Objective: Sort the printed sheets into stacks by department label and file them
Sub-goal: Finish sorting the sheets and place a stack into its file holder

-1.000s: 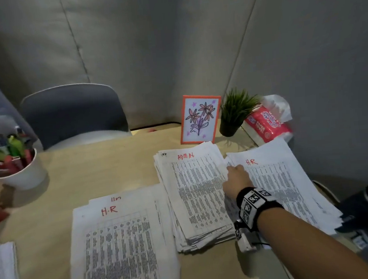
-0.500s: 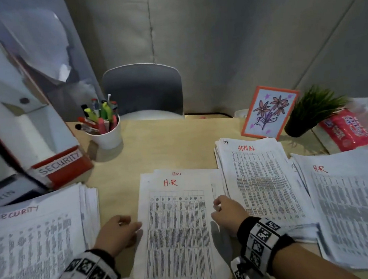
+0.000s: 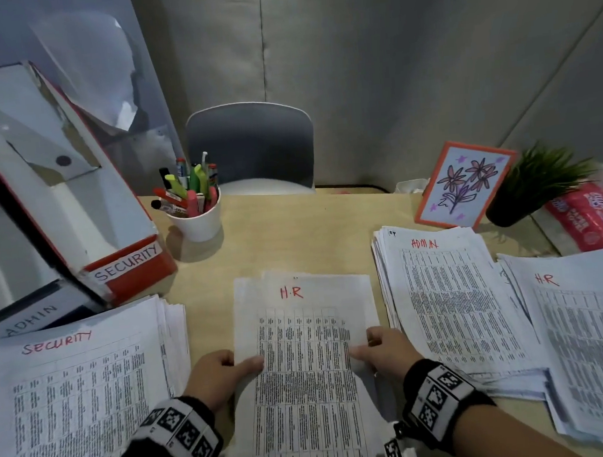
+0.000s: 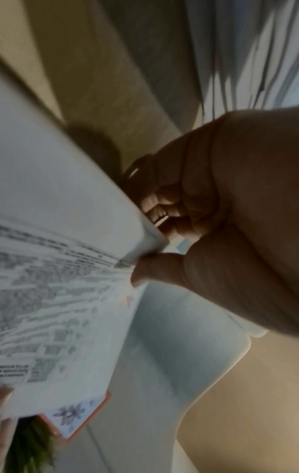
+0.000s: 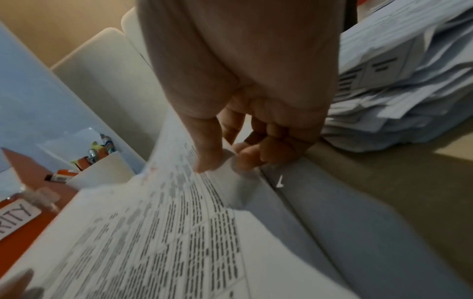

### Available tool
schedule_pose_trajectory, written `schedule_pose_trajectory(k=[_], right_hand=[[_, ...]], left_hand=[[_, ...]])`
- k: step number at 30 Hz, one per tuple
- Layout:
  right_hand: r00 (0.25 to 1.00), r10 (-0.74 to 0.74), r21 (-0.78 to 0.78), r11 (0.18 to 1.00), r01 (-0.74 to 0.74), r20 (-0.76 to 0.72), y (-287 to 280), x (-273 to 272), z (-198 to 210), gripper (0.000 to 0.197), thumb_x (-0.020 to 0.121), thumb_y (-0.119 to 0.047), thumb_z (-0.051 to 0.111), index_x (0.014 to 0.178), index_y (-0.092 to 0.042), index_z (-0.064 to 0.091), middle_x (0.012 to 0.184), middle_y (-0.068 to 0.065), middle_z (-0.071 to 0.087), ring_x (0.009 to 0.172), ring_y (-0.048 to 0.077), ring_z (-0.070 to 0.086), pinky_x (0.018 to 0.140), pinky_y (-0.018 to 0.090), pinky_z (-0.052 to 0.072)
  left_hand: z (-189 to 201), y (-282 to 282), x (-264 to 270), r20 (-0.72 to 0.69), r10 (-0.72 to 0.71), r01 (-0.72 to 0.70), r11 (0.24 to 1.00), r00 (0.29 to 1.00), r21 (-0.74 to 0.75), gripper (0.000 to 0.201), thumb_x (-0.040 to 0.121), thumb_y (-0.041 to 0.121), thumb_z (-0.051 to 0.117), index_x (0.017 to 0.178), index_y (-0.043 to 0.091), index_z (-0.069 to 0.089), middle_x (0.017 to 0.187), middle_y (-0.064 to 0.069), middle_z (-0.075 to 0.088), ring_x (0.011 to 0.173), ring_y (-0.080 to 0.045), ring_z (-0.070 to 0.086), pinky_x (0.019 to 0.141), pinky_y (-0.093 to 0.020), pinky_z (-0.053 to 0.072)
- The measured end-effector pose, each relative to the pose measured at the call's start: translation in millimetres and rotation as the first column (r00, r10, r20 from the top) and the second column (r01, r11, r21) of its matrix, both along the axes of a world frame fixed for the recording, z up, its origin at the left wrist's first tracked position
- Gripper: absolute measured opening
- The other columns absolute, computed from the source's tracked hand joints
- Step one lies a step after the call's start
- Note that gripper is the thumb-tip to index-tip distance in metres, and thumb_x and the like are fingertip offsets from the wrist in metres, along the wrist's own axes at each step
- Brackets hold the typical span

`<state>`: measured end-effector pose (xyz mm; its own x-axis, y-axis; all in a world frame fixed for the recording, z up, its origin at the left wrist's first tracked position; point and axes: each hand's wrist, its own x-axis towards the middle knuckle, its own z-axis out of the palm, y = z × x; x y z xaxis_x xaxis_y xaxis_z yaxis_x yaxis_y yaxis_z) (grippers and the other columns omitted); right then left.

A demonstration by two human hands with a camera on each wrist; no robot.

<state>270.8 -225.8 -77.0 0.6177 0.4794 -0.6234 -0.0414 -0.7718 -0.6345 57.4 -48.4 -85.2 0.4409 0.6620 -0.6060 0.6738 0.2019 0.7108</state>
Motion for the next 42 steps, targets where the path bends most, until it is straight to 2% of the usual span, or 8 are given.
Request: schedule_pose_trajectory(k=[4,7,11,18,23,32,36,42], right_hand=[[0.982,-0.152,0.129,0.982,0.138,0.109,-11.2,11.6,13.7,0.012,0.086,-0.006,0.061,0.074,-0.009,0.06,0.073,0.013,0.066,0.067,0.025,0.065,0.067,0.035,0.056],[0.96,-0.25,0.198,0.954,0.223,0.123,-27.7,32.6,28.6,0.011,0.088,0.0,0.058,0.082,-0.006,0.065,0.079,0.015,0.07,0.061,0.016,0.064,0.058,0.027,0.054],[0.927,-0.349,0.202,0.926,0.319,0.135,-56.9,63.6,39.2,0.013,0.09,0.001,0.056,0.078,0.002,0.062,0.045,-0.003,0.056,0.038,0.009,0.049,0.035,0.016,0.037],[0.914,-0.385,0.094,0.922,0.375,0.127,-95.8,85.9,35.8,0.025,0.093,-0.006,0.055,0.069,-0.001,0.057,0.048,0.005,0.046,0.045,0.016,0.038,0.047,0.022,0.029],[0.952,-0.282,0.055,0.959,0.277,0.122,-82.8,69.5,32.6,0.023,0.093,-0.004,0.054,0.071,-0.002,0.06,0.039,-0.004,0.048,0.032,0.01,0.041,0.036,0.018,0.029],[0.985,0.076,-0.045,0.997,-0.07,0.153,-20.6,26.9,13.9,0.019,0.086,-0.011,0.061,0.068,-0.014,0.062,0.071,0.004,0.066,0.072,0.022,0.062,0.069,0.032,0.05],[0.951,0.244,-0.102,0.968,-0.228,0.19,-0.3,7.9,13.1,0.004,0.089,-0.021,0.06,0.085,-0.022,0.062,0.086,-0.003,0.064,0.084,0.017,0.06,0.071,0.023,0.042],[0.951,0.217,-0.095,0.975,-0.2,0.222,1.1,-3.1,5.4,0.009,0.069,-0.016,0.067,0.063,-0.01,0.064,0.068,0.004,0.064,0.067,0.019,0.062,0.06,0.026,0.048]], left_hand=[[-6.8,9.0,-8.3,-0.076,0.021,-0.018,0.999,0.997,0.041,0.034,0.071,0.037,0.081,0.087,0.011,0.067,0.09,-0.002,0.069,0.084,-0.017,0.064,0.071,-0.027,0.047],[-11.2,10.3,-10.3,-0.108,0.03,-0.021,0.997,0.994,0.08,0.03,0.067,0.03,0.085,0.084,0.015,0.065,0.09,0.0,0.068,0.084,-0.016,0.063,0.069,-0.026,0.046],[-14.3,7.4,-8.9,-0.1,0.045,-0.035,0.994,0.994,0.1,0.029,0.068,0.027,0.084,0.086,0.016,0.064,0.088,-0.002,0.069,0.083,-0.018,0.065,0.079,-0.032,0.052],[-4.5,-3.4,-3.5,-0.106,0.039,-0.018,0.981,0.994,0.194,0.041,0.071,0.038,0.08,0.096,0.017,0.055,0.09,0.004,0.061,0.086,-0.015,0.059,0.074,-0.029,0.046],[1.1,-15.0,3.7,-0.175,-0.117,0.156,0.961,0.978,0.228,0.078,0.051,0.048,0.088,0.106,0.022,0.038,0.095,0.007,0.06,0.085,-0.016,0.062,0.068,-0.028,0.05],[7.7,8.4,-13.0,-0.082,-0.184,0.189,0.98,0.98,0.06,0.057,0.064,0.008,0.083,0.11,0.021,0.051,0.09,0.007,0.067,0.081,-0.007,0.063,0.06,-0.016,0.046],[11.7,17.7,-17.8,0.021,-0.164,0.166,0.982,0.986,-0.089,0.043,0.076,0.016,0.078,0.111,0.02,0.053,0.088,0.005,0.067,0.087,-0.013,0.066,0.07,-0.025,0.051],[1.0,5.8,-12.4,-0.043,-0.21,0.213,0.974,0.977,0.073,0.017,0.086,0.017,0.066,0.103,0.017,0.068,0.098,0.001,0.073,0.085,-0.007,0.066,0.07,-0.017,0.047]])
